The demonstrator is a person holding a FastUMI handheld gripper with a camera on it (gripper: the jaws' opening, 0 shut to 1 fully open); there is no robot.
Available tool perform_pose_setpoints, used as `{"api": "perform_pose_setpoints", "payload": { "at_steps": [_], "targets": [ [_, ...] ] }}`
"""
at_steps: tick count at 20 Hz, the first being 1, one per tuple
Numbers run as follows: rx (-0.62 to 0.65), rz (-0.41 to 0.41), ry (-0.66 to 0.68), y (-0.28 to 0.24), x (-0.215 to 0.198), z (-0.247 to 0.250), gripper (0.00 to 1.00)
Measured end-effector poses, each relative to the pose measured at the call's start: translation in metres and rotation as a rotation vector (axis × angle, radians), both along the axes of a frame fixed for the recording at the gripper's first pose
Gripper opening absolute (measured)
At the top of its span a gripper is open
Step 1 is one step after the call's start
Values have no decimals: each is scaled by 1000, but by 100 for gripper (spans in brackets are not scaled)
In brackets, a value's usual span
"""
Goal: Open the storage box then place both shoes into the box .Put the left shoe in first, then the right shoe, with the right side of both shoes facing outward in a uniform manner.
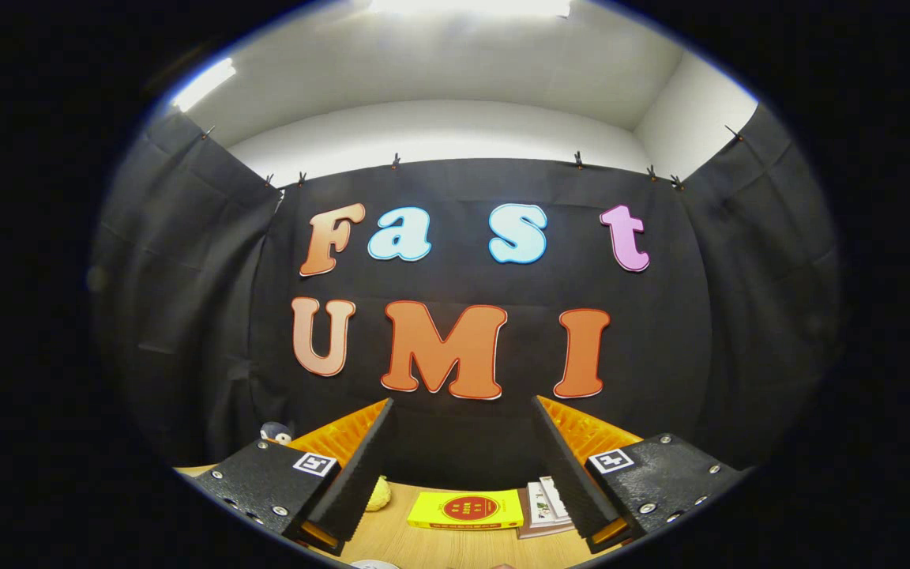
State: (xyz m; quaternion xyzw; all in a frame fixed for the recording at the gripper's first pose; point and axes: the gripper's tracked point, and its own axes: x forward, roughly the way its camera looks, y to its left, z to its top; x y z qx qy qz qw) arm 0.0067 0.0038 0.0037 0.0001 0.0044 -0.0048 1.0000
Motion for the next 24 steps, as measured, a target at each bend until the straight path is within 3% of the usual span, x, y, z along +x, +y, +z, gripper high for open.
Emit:
{"api": "perform_pose_setpoints", "payload": {
  "at_steps": [10, 18, 24],
  "targets": [
    [113, 104, 196, 41, -4, -63, 100],
    [320, 268, 554, 109, -38, -155, 99],
    [398, 397, 754, 162, -72, -203, 98]
  ]
}}
